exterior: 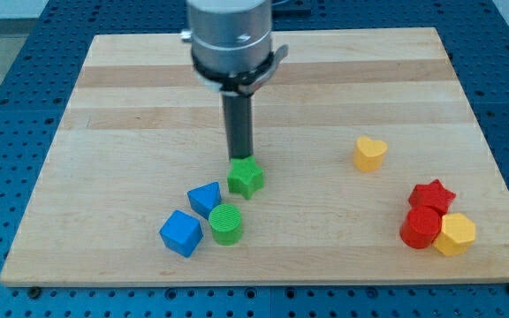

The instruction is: Push the green star into the green circle

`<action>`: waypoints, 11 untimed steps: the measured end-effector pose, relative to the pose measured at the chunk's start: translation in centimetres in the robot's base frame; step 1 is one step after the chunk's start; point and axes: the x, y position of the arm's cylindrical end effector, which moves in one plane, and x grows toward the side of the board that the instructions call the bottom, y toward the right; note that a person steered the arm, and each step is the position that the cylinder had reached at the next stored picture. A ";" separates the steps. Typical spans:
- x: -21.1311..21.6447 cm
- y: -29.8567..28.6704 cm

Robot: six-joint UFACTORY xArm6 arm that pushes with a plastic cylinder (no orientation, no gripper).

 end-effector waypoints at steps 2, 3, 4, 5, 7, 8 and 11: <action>1.1 0.0; 0.7 1.1; -0.8 3.9; 0.0 7.3; 1.9 3.7; 3.5 3.1; 1.2 2.7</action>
